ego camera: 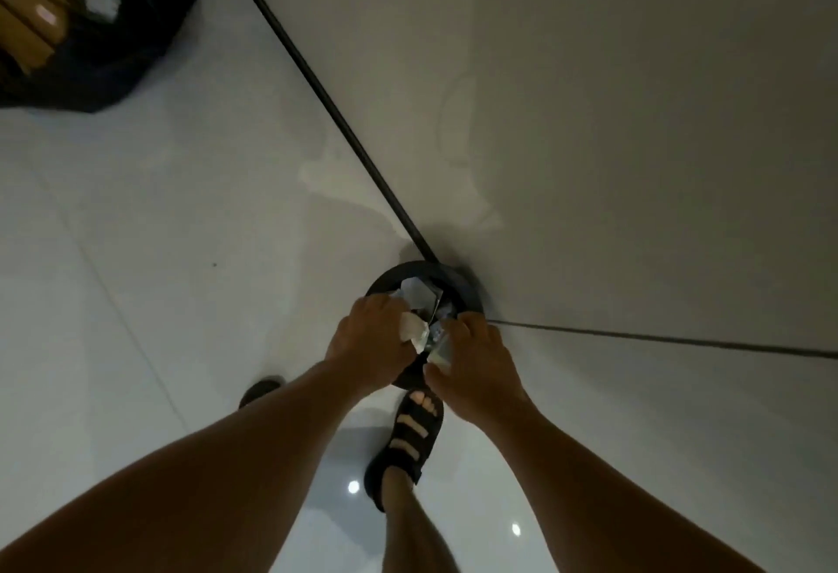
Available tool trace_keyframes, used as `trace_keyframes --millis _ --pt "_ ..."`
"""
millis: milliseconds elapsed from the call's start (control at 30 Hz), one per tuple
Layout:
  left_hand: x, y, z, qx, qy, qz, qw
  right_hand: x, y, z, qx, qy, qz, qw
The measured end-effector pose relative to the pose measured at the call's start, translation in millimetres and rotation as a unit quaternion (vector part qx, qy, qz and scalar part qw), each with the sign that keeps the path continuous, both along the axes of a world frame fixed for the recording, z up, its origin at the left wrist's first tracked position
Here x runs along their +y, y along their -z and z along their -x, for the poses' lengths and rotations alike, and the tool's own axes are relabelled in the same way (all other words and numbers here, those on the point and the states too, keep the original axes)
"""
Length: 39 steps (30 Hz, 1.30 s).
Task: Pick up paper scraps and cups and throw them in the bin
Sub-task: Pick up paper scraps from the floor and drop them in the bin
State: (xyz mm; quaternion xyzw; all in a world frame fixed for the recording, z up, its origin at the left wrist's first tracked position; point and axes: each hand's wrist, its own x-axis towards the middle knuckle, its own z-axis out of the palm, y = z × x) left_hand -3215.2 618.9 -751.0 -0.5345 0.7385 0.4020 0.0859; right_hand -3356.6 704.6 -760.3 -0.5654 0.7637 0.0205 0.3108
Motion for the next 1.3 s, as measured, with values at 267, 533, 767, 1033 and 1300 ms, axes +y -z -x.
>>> trace_keyframes --millis 267,533,767,1033,1300 --pt "-5 150 -9 -0.066 0.141 0.083 0.984 -10 142 1 0.072 -0.01 -0.042 0.996" --pt "-19 102 -21 -0.038 0.153 0.042 0.987 11 88 -6 0.035 0.065 -0.057 0.996" --pt "-47 -27 -14 -0.015 0.177 0.073 0.981 18 -37 -10 0.034 0.145 -0.055 0.987" --pt "-53 -216 -14 0.002 0.302 0.105 0.947 37 -226 -51 0.055 0.3 0.011 0.952" --pt "28 -364 4 0.03 0.434 0.118 0.893 145 -365 -89 0.114 0.412 0.026 0.904"
